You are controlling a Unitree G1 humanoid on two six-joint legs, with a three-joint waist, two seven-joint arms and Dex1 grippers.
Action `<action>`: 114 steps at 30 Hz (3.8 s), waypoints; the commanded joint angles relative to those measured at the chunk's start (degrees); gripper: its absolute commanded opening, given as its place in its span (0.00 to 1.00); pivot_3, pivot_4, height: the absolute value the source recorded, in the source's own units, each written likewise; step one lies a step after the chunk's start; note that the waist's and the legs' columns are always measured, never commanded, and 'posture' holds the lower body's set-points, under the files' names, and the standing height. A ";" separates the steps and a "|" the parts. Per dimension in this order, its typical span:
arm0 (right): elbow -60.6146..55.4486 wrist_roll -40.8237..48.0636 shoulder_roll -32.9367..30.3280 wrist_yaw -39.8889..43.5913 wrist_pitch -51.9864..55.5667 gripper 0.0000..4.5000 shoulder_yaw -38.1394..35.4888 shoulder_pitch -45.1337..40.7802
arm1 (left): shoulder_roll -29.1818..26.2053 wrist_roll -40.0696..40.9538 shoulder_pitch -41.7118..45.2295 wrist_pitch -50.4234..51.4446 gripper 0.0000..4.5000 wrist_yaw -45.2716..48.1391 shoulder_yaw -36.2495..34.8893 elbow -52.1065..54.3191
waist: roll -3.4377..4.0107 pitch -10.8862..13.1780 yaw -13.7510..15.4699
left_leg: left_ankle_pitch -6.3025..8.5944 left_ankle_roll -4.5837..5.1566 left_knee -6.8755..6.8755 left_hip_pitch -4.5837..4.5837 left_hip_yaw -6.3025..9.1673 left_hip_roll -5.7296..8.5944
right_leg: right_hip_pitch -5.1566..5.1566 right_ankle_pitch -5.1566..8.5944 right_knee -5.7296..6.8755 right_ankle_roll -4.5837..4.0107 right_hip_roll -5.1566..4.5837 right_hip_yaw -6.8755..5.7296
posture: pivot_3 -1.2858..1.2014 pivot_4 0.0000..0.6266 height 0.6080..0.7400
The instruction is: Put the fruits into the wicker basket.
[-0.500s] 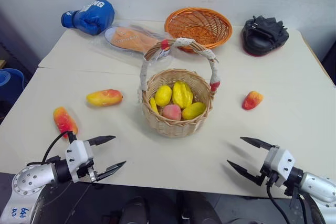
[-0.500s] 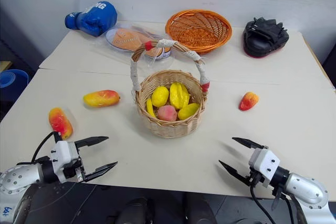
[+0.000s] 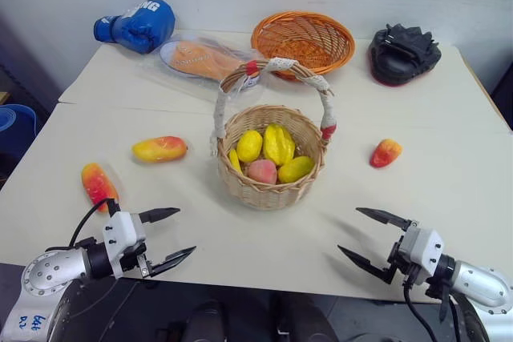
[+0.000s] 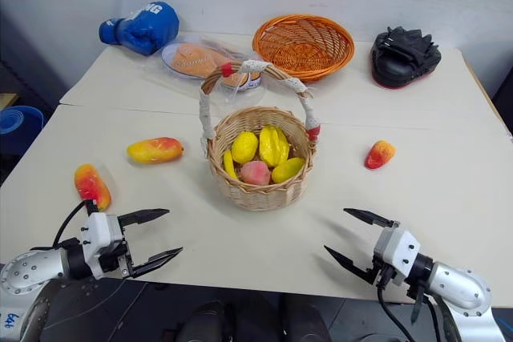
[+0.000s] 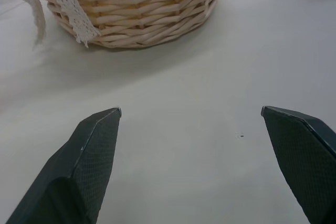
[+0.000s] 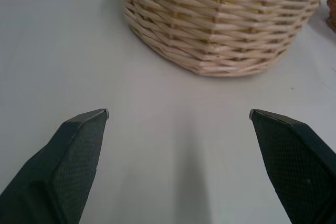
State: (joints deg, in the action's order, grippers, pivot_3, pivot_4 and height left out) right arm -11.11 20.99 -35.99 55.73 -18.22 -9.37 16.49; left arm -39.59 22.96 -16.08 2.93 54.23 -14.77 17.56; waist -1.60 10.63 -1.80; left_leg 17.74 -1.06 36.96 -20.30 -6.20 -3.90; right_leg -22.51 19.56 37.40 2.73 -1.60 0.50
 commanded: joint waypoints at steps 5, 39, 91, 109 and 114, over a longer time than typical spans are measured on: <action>-6.35 8.18 2.33 0.77 3.97 0.99 2.02 -5.03 | 3.01 14.61 -6.17 12.02 1.00 -8.76 -17.41 5.75 | -0.08 0.04 -0.88 | 0.01 -0.01 0.01 -0.01 0.01 -0.11 | -0.01 0.00 0.03 0.00 0.02 0.00 | 0.52 0.24 1.00; -13.40 5.04 7.46 -1.29 4.28 0.99 10.83 -16.39 | -9.37 33.81 20.47 62.43 1.00 -48.82 -23.79 -14.29 | -0.27 0.05 -0.85 | -0.07 -0.37 -0.14 -0.07 0.51 0.01 | -0.12 0.24 0.25 -0.41 -0.14 -0.57 | 0.52 0.24 1.00; -29.63 -2.76 16.82 -25.39 5.97 1.00 -9.27 15.44 | 12.20 -9.15 61.97 22.69 0.70 -4.78 30.06 -9.58 | -0.15 0.05 0.25 | -0.94 -0.83 -0.55 -0.02 0.16 0.18 | -0.20 0.05 0.24 0.22 0.20 0.31 | 0.52 0.24 1.00; -17.99 6.61 10.14 -13.25 6.20 1.00 -4.94 1.76 | -10.01 12.10 37.73 29.89 0.99 6.92 -3.75 -4.64 | -0.19 0.09 -1.18 | -0.92 -0.79 -0.63 0.08 0.14 0.09 | -0.23 0.10 0.31 0.15 0.14 0.25 | 0.52 0.24 1.00; -19.45 7.06 10.56 -13.94 9.39 1.00 -0.42 -4.17 | -8.46 9.49 21.25 27.36 0.99 1.62 -20.67 -12.49 | -0.20 0.09 -1.09 | -0.78 -0.56 -0.60 0.05 0.28 0.13 | -0.19 0.10 0.31 0.14 -0.01 0.07 | 0.52 0.24 1.00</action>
State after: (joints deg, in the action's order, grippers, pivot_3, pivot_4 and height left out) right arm -28.36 26.90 -25.49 42.12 -9.39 -10.53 13.24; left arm -48.74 33.39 8.30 31.98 57.29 -30.16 7.59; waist -1.80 10.72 -2.89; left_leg 16.96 -1.61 36.34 -20.26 -5.87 -3.78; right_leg -22.70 19.66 37.69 2.86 -1.63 0.53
